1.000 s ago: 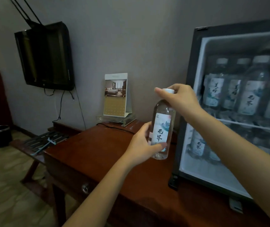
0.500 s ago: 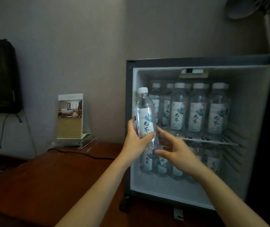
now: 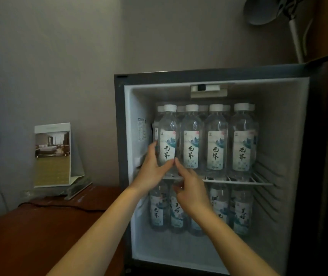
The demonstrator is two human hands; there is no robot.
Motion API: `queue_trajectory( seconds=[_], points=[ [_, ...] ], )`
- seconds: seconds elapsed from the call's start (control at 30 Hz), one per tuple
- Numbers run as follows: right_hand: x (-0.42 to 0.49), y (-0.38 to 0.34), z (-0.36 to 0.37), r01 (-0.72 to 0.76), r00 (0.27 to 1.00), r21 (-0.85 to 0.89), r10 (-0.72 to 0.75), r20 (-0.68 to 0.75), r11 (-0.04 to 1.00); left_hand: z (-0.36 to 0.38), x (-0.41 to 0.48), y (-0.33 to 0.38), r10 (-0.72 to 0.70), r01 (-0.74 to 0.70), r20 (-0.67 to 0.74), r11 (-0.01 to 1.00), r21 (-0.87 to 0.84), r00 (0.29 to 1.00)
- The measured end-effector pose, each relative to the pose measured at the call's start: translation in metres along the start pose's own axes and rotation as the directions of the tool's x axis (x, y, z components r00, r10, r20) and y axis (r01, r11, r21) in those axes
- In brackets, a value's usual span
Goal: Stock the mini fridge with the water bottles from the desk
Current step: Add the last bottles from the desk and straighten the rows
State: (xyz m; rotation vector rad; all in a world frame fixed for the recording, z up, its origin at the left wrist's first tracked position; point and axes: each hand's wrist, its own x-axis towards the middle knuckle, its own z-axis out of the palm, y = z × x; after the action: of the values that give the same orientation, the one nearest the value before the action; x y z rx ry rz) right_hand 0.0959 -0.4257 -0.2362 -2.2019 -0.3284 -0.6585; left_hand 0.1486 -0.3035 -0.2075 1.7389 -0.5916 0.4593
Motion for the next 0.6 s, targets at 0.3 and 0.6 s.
queue_trajectory(
  seconds=[0.3, 0.6],
  points=[
    [0.002, 0.003, 0.010, -0.005, 0.998, 0.046, 0.007, -0.057, 0.999, 0.011, -0.002, -0.009, 0.054, -0.019, -0.129, 0.966, 0.260, 0.990],
    [-0.014, -0.004, -0.020, -0.112, 0.990, 0.123, 0.121, -0.070, 0.986, 0.018, -0.017, 0.014, -0.078, 0.122, -0.141, 0.931, 0.343, 0.987]
  ],
)
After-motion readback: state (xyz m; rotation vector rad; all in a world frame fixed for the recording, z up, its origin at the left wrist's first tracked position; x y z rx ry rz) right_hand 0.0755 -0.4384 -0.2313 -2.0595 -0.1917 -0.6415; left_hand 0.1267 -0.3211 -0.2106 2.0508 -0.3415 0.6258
